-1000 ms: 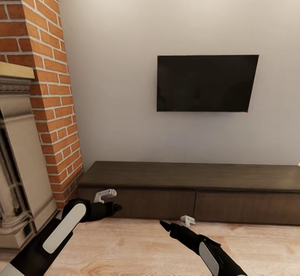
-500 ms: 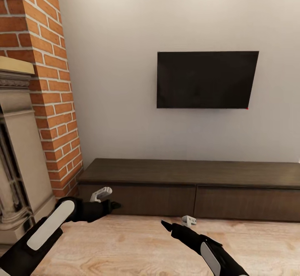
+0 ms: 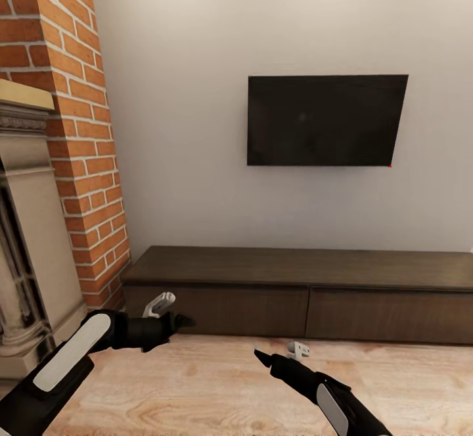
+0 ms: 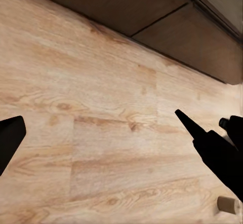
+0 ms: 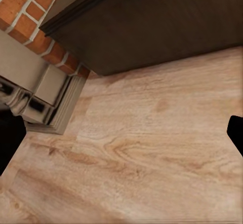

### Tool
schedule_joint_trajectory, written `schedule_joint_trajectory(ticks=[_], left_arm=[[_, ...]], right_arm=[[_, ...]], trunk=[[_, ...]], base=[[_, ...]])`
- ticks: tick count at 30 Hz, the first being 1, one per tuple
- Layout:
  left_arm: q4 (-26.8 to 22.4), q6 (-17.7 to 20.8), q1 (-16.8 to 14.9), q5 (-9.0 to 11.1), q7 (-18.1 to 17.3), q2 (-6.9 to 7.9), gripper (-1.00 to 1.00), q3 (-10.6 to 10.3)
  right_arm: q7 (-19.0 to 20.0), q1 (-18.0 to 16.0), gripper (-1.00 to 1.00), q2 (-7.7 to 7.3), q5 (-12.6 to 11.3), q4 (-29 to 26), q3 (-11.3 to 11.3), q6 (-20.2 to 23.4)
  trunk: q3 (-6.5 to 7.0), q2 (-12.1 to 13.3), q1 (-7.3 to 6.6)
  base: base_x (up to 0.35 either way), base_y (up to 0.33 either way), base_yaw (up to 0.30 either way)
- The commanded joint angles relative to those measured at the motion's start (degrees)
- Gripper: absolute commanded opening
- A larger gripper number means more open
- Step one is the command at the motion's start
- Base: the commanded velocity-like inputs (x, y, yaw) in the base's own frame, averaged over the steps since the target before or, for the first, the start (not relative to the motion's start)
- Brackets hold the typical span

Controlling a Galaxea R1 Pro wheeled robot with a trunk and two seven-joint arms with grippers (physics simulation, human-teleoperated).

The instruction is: Place each of the two pumpkins and all three candles from the living room inside a cabinet in the living room (use any cabinet), then make sure every cabinet is closed, and position the cauldron so it is next to a table in the living room.

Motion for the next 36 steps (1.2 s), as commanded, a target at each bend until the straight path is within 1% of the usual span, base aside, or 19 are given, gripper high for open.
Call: schedule_joint_trajectory(ticks=[1,2,3,5,7,10,12,14,19,23,24,26,29,31,33,35,36], left_arm=[[0.0,-0.1,0.0,1.2,0.6,0.19,1.0,0.7],[0.0,0.0,0.0,1.9,0.6,0.44,1.0,1.5],[0.0,0.0,0.0,3.8,0.6,1.07,1.0,2.6],[0.0,0.0,0.1,6.3,-0.3,2.21,1.0,3.1],[0.3,0.0,0.1,8.0,-3.9,3.74,1.0,3.3],[0.7,-0.1,0.3,8.5,-12.0,6.32,1.0,3.3],[1.6,-0.1,0.7,8.5,-16.3,7.18,1.0,3.3],[2.3,-0.1,0.8,8.6,-18.1,7.47,1.0,3.3],[3.2,-0.1,1.0,8.7,-21.4,7.75,1.0,3.3],[3.3,-0.1,1.5,8.7,-25.4,7.83,1.0,3.3],[3.3,-0.1,1.9,8.7,-26.6,7.84,1.0,3.4],[3.3,-0.1,2.5,8.6,-29.3,7.87,1.0,3.4],[3.3,-0.1,2.8,8.6,-31.9,7.93,1.0,3.4],[3.3,-0.1,2.9,8.5,-32.5,7.94,1.0,3.4],[3.3,-0.1,2.9,8.5,-32.7,7.95,1.0,3.4],[3.3,-0.1,3.0,8.5,-32.8,7.95,1.0,3.4],[3.3,-0.1,3.0,8.5,-32.9,7.95,1.0,3.4]], right_arm=[[0.0,0.0,1.0,-0.02,-0.6,0.0,0.0,0.4],[0.0,0.0,1.0,-0.02,-0.7,0.0,0.0,0.5],[-0.1,0.0,1.0,-0.03,-0.8,0.0,0.0,0.5],[-0.1,0.0,1.0,-0.03,-0.9,0.0,0.0,0.5],[-0.1,0.0,1.0,-0.03,-0.9,0.1,-0.1,0.5],[-0.2,0.0,1.0,-0.06,-0.9,0.1,-0.1,0.5],[-0.2,0.0,1.0,-0.09,-1.0,0.1,-0.1,0.5],[-0.2,0.0,1.0,-0.1,-1.0,0.1,-0.1,0.5],[-0.1,0.0,1.0,-0.13,-1.0,0.1,-0.1,0.5],[-0.1,0.0,1.0,-0.31,-1.0,0.1,-0.1,0.5],[0.1,0.0,1.0,-0.33,-1.1,0.1,-0.2,0.5],[0.9,0.0,1.0,-0.55,-1.5,0.1,-1.7,0.4],[3.6,0.0,1.0,-1.0,-3.4,0.1,-6.0,0.4],[4.8,0.0,1.0,-1.07,-4.1,0.1,-8.8,0.5],[5.4,0.0,1.0,-1.08,-4.3,0.0,-11.0,0.4],[5.5,0.0,1.0,-1.06,-4.5,-0.5,-12.7,0.7],[5.5,0.0,1.0,-1.05,-4.5,-0.6,-13.1,0.8]], trunk=[[-0.25,-0.4,0.22],[-0.43,-0.8,0.43],[-0.61,-1.2,0.65],[-0.97,-2.1,1.09],[-1.33,-2.9,1.53],[-1.87,-4.1,2.19],[-2.23,-4.9,2.63],[-2.59,-5.7,3.07],[-3.48,-7.7,4.17],[-4.2,-9.3,5.05],[-4.42,-9.3,5.07],[-4.87,-9.3,5.12],[-5.53,-9.3,5.2],[-5.97,-9.4,5.25],[-6.42,-9.4,5.3],[-6.86,-9.4,5.36],[-7.08,-9.4,5.38]], base=[[0.0,0.0,0.0],[0.0,0.0,0.0],[0.0,0.0,0.0],[0.0,0.0,0.0],[0.0,0.0,0.0],[0.0,0.0,0.0],[0.0,0.0,0.0],[0.0,0.0,0.0],[0.0,0.0,0.0],[0.0,0.0,0.0],[0.0,0.0,0.0],[0.0,0.0,0.0],[0.0,0.0,0.0],[0.0,0.0,0.0],[0.0,0.0,0.0],[0.0,0.0,0.0],[0.0,0.0,0.0]])
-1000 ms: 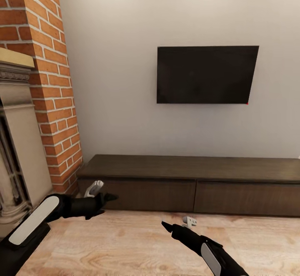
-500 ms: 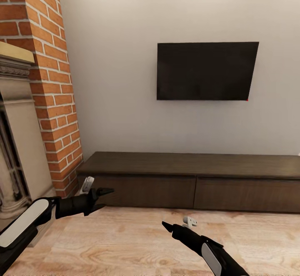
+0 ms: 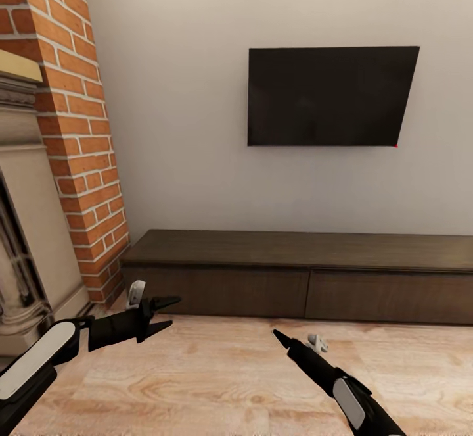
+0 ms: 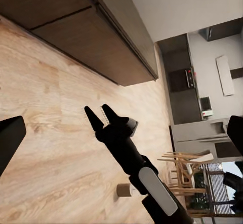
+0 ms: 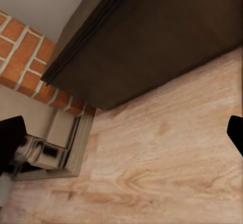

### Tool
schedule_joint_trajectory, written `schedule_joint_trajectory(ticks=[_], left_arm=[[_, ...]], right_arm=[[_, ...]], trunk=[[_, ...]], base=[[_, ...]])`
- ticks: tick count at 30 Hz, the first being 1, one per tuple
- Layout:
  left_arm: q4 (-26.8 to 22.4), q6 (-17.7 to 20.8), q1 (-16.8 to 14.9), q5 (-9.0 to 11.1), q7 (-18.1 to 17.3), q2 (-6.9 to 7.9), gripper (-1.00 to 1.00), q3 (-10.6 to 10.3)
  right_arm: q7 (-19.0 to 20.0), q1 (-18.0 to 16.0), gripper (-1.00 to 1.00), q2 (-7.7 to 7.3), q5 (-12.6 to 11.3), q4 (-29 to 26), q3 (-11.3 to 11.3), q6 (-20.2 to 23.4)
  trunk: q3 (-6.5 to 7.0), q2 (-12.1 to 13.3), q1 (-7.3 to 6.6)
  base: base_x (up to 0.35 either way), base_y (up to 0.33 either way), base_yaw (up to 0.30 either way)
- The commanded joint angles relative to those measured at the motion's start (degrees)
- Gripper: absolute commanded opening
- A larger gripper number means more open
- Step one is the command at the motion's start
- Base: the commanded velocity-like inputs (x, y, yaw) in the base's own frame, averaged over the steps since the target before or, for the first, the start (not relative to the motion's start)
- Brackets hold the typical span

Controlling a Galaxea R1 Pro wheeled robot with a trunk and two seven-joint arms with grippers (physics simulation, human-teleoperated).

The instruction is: Place each of the two pumpkins and all three candles from the living room inside a cabinet in the living room (use any cabinet), then make sure every cabinet is closed, and position the cauldron so it is next to a table in the living room.

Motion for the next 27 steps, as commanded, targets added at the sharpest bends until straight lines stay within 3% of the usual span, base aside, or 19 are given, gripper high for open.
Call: schedule_joint_trajectory(ticks=[1,5,9,14,21,27], left_arm=[[0.0,0.0,-0.1,0.1,-0.2,0.05,1.0,-0.1],[0.0,0.0,0.0,0.0,-0.2,0.02,1.0,-0.1],[0.0,0.0,0.0,0.0,-0.2,0.03,1.0,-0.1],[0.0,0.0,0.0,0.0,-0.1,-0.03,1.0,-0.1],[0.0,0.0,0.0,0.0,-0.2,-0.04,1.0,-0.1],[0.0,0.0,0.0,0.0,-0.2,0.0,1.0,-0.1]], right_arm=[[0.1,0.0,1.0,0.08,-0.6,-0.1,-1.0,0.8],[-1.5,0.0,1.0,0.39,-1.1,0.2,-5.6,0.8],[-4.7,0.0,1.0,0.57,-1.6,0.1,-7.7,-0.3],[-6.0,0.0,1.0,0.56,-4.3,0.0,-10.9,-7.3],[-6.3,0.0,1.0,0.41,-14.2,0.2,-11.7,-7.7],[-7.6,0.0,1.0,0.57,-16.3,0.3,-11.7,-8.3]], trunk=[[-0.29,0.0,0.01],[-1.18,-0.1,0.11],[-2.06,-0.2,0.22],[-3.17,-0.2,0.34],[-4.72,-0.3,0.53],[-6.05,-0.4,0.68]], base=[[0.0,0.0,0.0],[0.0,0.0,0.0],[0.0,0.0,0.0],[0.0,0.0,0.0],[0.0,0.0,0.0],[0.0,0.0,0.0]])
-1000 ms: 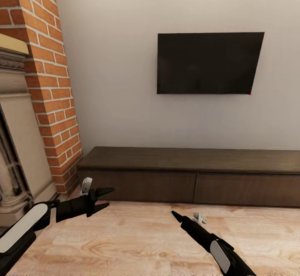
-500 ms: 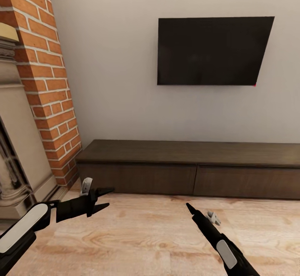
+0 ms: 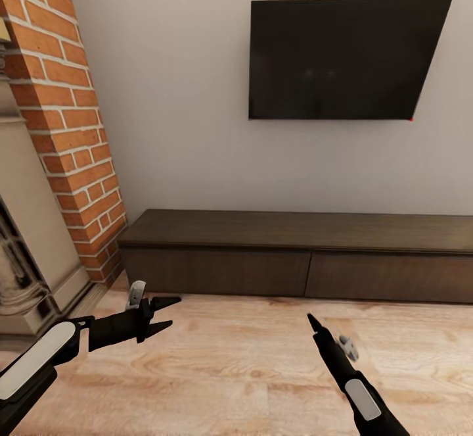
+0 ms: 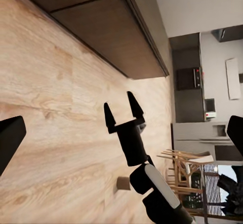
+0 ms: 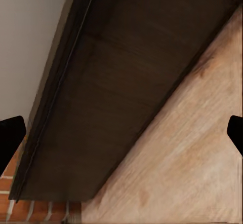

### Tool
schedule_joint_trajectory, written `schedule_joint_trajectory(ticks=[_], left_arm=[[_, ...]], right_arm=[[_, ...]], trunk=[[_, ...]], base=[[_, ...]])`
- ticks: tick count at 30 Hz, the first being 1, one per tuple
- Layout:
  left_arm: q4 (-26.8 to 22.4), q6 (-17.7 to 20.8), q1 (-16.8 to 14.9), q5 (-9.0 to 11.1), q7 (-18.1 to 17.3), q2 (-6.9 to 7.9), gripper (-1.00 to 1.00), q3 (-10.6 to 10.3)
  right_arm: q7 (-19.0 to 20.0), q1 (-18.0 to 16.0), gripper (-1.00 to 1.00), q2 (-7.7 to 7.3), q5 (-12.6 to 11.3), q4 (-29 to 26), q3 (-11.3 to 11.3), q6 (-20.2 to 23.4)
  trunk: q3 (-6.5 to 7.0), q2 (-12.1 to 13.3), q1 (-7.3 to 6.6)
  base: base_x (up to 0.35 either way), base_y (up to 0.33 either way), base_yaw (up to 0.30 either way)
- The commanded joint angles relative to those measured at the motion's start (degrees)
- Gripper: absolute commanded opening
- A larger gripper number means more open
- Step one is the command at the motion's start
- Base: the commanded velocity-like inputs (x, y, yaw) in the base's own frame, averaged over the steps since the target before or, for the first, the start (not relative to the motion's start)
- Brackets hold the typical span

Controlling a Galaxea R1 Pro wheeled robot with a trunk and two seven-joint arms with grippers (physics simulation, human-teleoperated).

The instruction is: Place each of the two pumpkins and all three candles from the living room inside a cabinet in the living room (use any cabinet), then make sure every cabinet is closed, and position the cauldron so it is next to a table in the living room.

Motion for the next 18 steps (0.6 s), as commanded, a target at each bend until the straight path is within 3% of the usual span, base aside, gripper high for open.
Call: schedule_joint_trajectory(ticks=[1,11,14,18], left_arm=[[0.0,0.0,-0.1,0.1,-0.1,0.03,1.0,-0.1],[0.0,0.0,-0.1,0.1,-0.3,0.09,1.0,-0.1],[0.0,0.0,-0.1,0.1,-0.4,0.09,1.0,-0.1],[0.0,0.0,-0.1,0.1,-0.4,0.1,1.0,-0.1]], right_arm=[[-0.5,0.0,1.0,-0.01,-0.7,0.1,-0.1,0.1],[-0.8,0.0,1.0,0.02,-1.4,-0.2,-0.3,0.5],[1.3,0.0,1.0,-0.01,-2.9,-0.2,-0.4,0.5],[3.5,0.0,1.0,-0.16,-7.0,-0.1,-0.4,0.8]], trunk=[[-0.28,0.0,0.01],[-2.5,-0.2,0.27],[-3.16,-0.2,0.34],[-3.38,-0.2,0.37]], base=[[0.0,0.0,0.0],[0.0,0.0,0.0],[0.0,0.0,0.0],[0.0,0.0,0.0]])
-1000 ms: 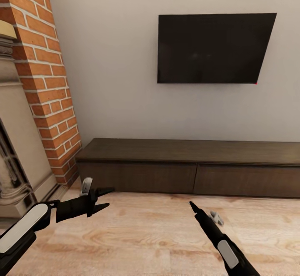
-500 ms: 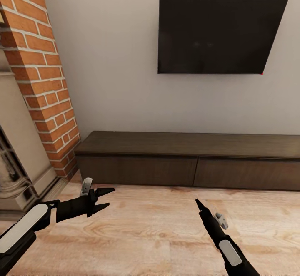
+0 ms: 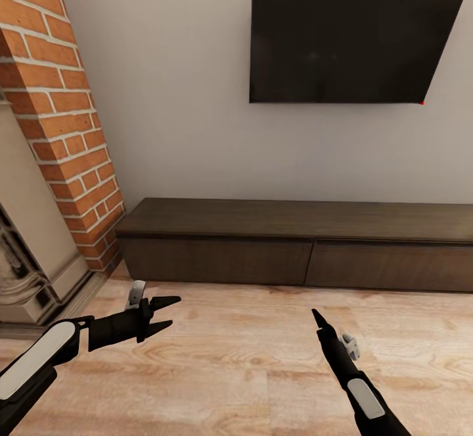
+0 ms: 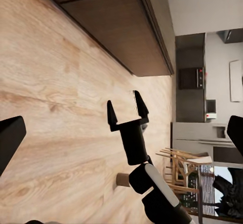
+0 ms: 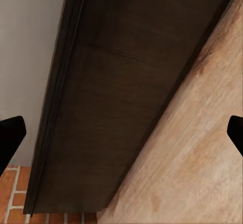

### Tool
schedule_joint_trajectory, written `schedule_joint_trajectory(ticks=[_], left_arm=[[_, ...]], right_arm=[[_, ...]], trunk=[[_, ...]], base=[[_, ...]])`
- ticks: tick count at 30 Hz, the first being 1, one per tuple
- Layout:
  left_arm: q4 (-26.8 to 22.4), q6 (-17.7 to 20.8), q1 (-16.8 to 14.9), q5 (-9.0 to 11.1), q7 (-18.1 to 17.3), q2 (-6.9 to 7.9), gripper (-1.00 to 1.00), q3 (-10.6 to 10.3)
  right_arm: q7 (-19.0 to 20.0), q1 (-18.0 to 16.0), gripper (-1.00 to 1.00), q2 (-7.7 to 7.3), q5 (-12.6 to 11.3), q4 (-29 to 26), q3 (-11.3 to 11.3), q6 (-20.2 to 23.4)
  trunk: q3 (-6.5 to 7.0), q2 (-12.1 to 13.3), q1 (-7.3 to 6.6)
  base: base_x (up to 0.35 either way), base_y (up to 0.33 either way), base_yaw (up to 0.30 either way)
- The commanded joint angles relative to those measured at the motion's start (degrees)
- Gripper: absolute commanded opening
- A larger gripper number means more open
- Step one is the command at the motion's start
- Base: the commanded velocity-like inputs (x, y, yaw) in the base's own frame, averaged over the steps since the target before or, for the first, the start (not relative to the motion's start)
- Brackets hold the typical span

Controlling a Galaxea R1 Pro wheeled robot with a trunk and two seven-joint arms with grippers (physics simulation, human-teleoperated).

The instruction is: Place each of the two pumpkins and all three candles from the living room inside a cabinet in the living room (use any cabinet), then make sure every cabinet is closed, and position the cauldron so it is next to a table in the living room.

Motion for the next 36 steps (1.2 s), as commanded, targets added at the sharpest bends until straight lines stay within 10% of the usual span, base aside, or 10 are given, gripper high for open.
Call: schedule_joint_trajectory(ticks=[1,11,19,36], left_arm=[[0.0,0.1,0.0,0.0,-0.2,0.05,1.0,-0.1],[-0.8,2.9,0.0,0.6,-0.3,0.34,1.0,0.1],[-4.4,8.6,0.0,1.6,-7.0,0.32,1.0,7.0],[-4.0,9.7,0.8,0.9,-12.3,0.13,1.0,7.5]], right_arm=[[0.4,0.0,1.0,-0.02,-1.3,0.1,0.0,0.3],[-1.4,0.0,1.0,0.13,-1.9,0.0,0.6,0.0],[3.8,0.0,1.0,0.13,-2.6,0.1,0.3,1.4],[7.4,0.0,1.0,0.21,-7.8,0.2,0.2,6.5]], trunk=[[-0.05,0.0,-0.01],[-0.05,0.0,-0.01],[-0.05,0.0,-0.01],[-0.05,0.0,-0.01]], base=[[0.0,0.0,0.0],[0.0,0.0,0.0],[0.0,0.0,0.0],[0.142,0.003,0.0]])
